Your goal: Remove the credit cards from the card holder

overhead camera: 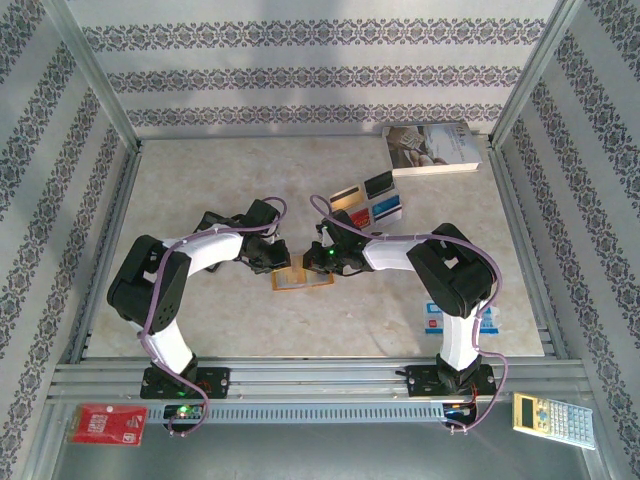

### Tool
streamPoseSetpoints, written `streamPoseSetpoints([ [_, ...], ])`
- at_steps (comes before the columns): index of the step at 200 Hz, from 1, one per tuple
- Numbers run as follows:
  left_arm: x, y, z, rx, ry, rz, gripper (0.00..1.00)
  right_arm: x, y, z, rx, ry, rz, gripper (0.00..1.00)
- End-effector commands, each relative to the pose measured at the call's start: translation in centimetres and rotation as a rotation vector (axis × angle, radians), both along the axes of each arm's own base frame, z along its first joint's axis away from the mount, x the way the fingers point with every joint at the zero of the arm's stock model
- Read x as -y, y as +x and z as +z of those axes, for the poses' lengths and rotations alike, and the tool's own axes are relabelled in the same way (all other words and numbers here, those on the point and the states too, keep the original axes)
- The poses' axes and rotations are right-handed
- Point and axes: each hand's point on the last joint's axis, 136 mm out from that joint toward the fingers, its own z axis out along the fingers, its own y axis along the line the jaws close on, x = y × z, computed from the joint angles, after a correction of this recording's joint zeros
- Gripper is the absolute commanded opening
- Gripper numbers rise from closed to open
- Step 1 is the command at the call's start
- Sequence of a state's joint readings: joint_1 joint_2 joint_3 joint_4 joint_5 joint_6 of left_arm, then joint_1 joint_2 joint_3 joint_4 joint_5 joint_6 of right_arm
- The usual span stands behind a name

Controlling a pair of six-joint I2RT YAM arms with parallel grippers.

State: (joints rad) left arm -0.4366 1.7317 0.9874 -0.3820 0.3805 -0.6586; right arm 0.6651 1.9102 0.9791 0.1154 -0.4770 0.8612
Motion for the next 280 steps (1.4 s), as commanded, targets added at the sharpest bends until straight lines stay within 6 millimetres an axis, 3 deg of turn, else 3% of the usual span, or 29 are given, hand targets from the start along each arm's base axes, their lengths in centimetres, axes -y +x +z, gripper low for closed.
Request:
streamPoseSetpoints([
  [1,-1.9,-2.0,-1.4,-0.058,0.098,0.012,0.19,0.2,0.1,0.8,0.040,0.009,-0.005,0.01],
  [35,-2.0,-1.8,-0.5,-0.041,0.096,0.025,0.29,2.0,0.4,0.4,0.059,-0.042,-0.053,0.00],
  [77,-2.4,-1.7,-0.1,-0.026,0.108,0.031,0.29,3.7,0.5,-0.2,0.062,-0.090,-0.092,0.00],
  [149,-0.3,-0.7,2.8,0.030,0.009,-0.015,0.29,2.8,0.5,0.4,0.070,-0.056,-0.064,0.00],
  [222,1.9,-0.6,1.7,-0.001,-0.046,-0.061,0.24,2.6,0.7,0.9,0.087,-0.053,-0.055,0.00],
  [262,0.0,-1.6,-1.1,-0.069,0.067,-0.041,0.22,4.1,1.0,1.4,0.131,-0.093,-0.098,0.00],
  [280,-0.1,-1.6,-1.2,-0.071,0.070,-0.039,0.22,4.1,0.9,1.9,0.148,-0.085,-0.091,0.00],
])
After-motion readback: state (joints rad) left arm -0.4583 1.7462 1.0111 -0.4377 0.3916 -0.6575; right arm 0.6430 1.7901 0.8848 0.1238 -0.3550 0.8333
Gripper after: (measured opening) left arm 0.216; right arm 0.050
